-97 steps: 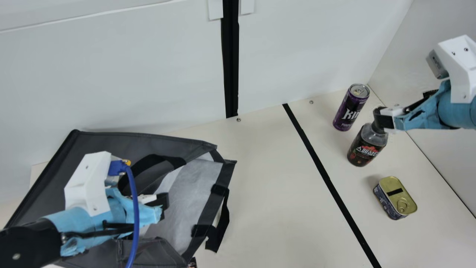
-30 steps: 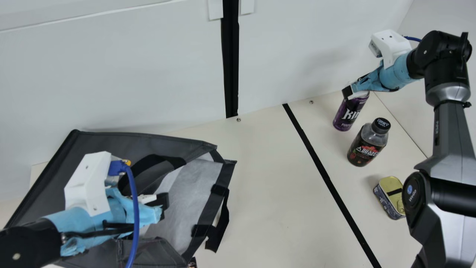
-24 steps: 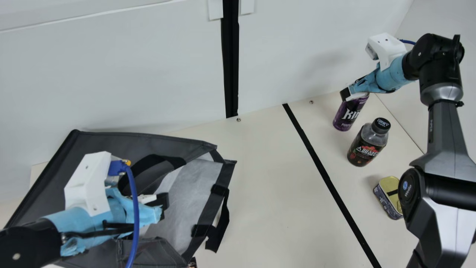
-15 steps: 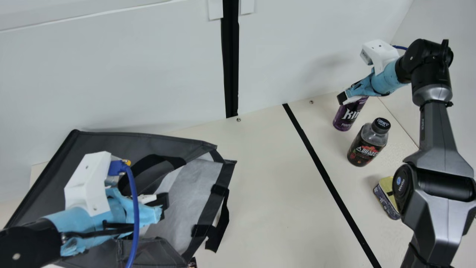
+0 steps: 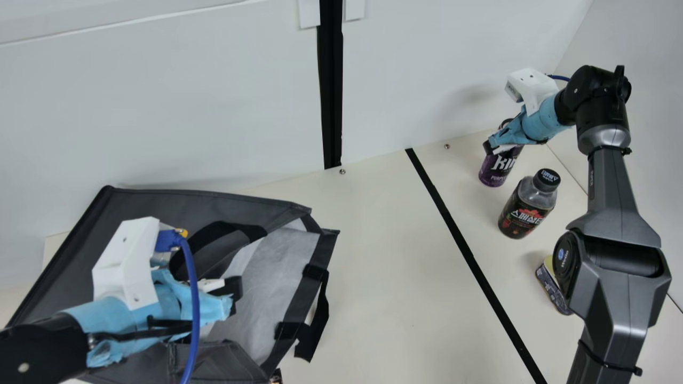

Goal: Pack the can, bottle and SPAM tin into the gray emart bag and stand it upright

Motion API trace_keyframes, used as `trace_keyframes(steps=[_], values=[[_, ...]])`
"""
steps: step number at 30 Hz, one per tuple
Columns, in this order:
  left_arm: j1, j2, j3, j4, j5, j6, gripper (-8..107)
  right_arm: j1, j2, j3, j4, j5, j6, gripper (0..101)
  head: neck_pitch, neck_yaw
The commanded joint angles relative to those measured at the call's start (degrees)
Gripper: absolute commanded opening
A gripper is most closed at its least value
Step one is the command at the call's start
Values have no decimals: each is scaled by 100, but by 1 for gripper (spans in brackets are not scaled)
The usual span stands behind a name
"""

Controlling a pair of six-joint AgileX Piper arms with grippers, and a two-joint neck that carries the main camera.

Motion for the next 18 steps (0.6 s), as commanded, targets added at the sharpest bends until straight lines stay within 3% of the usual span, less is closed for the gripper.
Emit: trace_keyframes(steps=[1,3,4,12,18], values=[[0,0,0,0,0,0,-8,10,35,-40,-34,3,-61,15,-130,-14],[0,0,0,0,0,0,-8,20,49,-92,-38,3,-124,2,-130,-14],[0,0,0,0,0,0,-8,26,49,-115,-37,3,-156,0,-130,-14],[0,0,0,0,0,0,-8,89,-133,-149,67,3,-417,0,-130,-14],[0,0,0,0,0,0,-8,146,-416,41,167,3,-567,0,-130,-14]])
